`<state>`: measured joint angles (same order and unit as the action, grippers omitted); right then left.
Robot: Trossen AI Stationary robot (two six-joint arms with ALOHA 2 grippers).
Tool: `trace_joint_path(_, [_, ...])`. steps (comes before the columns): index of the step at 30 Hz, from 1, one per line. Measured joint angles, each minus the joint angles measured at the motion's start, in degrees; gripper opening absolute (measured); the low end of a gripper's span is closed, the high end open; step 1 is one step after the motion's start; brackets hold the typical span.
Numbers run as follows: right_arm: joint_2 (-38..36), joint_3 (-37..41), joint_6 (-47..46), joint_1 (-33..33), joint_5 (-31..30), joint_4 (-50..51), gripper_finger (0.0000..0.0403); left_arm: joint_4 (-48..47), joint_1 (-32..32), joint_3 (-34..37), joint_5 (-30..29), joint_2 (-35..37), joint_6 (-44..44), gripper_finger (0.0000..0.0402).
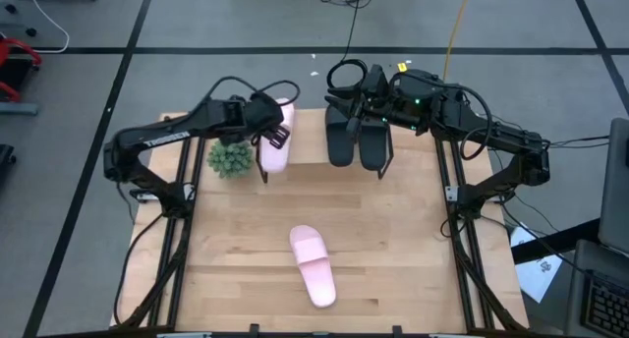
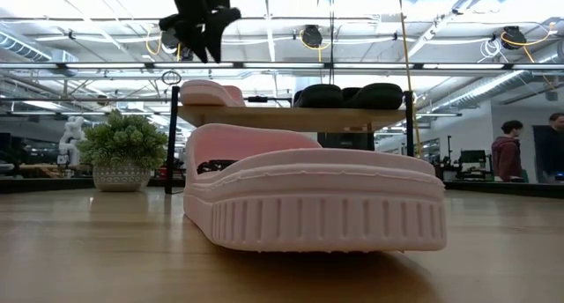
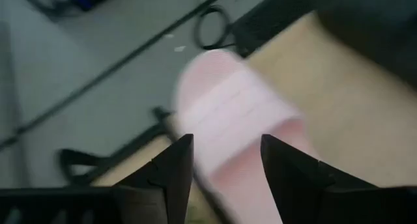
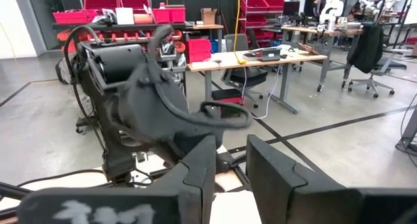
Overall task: Pick and place slides into the shelf
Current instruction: Put the pink slipper on the shelf
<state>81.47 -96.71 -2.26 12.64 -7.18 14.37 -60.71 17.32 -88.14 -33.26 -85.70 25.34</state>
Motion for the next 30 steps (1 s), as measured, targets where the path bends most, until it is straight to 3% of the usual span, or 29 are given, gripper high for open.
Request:
trace_joint_path(5, [0.0, 0.0, 0.0, 0.0, 0.0, 0.3, 0.0080, 5.6, -4.5, 0.0, 8.4, 2.0, 2.2, 0.0182])
trace_joint_path(13, [-1.0, 0.0, 3.4, 0.8, 0.0, 0.4, 0.0080, 4.7, -18.1, -0.2, 9.1, 4.1, -9.6, 0.0182])
trace_joint_path(17, [-3.1, 0.0, 5.0, 2.3, -0.1, -0.5, 0.0080, 2.2, -22.7, -0.2, 11.9, 3.3, -5.5, 0.0182])
trace_joint_path(22, [-6.1, 0.0, 4.9, 4.0, -0.2, -0.4, 0.0080, 2.1, -27.9, -0.2, 21.4, -0.5, -2.1, 0.0182])
trace_joint_path(30, [-9.7, 0.0, 0.4, 3.3, -0.1, 2.1, 0.0080, 3.5, -33.4, -0.1, 29.7, -9.1, -0.7, 0.0182])
